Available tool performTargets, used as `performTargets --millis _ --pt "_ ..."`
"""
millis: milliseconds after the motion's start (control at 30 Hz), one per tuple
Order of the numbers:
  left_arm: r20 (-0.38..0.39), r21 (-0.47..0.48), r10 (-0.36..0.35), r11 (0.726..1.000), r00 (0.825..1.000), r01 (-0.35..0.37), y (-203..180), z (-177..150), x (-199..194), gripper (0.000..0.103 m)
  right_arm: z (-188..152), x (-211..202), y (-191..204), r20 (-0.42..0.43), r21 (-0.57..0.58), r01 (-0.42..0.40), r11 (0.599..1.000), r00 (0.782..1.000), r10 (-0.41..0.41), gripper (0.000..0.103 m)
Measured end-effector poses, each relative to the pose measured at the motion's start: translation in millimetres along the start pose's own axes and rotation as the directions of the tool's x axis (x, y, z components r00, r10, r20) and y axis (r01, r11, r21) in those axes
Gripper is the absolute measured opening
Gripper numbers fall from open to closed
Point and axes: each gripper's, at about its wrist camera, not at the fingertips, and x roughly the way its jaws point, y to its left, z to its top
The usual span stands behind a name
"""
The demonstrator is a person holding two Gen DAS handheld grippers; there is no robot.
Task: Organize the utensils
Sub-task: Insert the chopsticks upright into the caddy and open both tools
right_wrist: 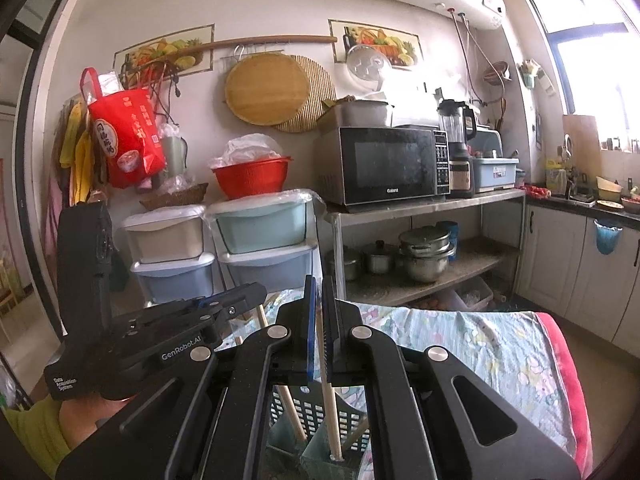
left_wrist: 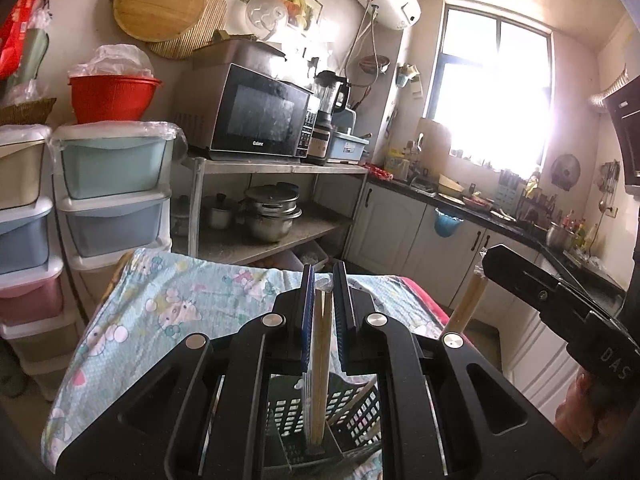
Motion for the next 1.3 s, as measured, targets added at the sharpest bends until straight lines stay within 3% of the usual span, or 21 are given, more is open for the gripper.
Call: performTargets --millis 667,700,800,900,967,1300 --pt "-0.062 -0.019 0.006 1.000 0.998 -0.007 9 -22 16 0.006 -21 15 -6 -0.073 0.044 0.001 0.999 0.997 0.002 0.004" --pt "-0.065 -0.021 0.008 1.000 0.998 -0.009 9 -23 16 0.006 -22 15 -6 -0.076 0.045 0.001 0.999 0.997 0.003 0.006" --pt "-0.072 -0.023 0.012 1.000 0.997 -0.014 10 -26 16 0.006 -26 15 -9 -0.090 0.058 0.003 0.998 0.996 0.002 0.024" --pt "-0.083 -0.033 0.018 0.999 0.996 -0.021 13 -30 16 0.018 -31 14 -12 -0.102 0.069 0.010 0.998 0.995 -0.003 0.025" --pt "-0.085 -0.041 0.023 0.999 0.996 -0.026 15 -32 16 0.031 -34 13 -14 -0.110 0.072 0.015 0.997 0.994 -0.007 0.027" --pt "-0.088 -0.078 0.032 0.996 0.996 -0.039 22 -39 4 0.059 -47 5 -23 -0.137 0.099 0.024 0.995 0.991 -0.010 0.037"
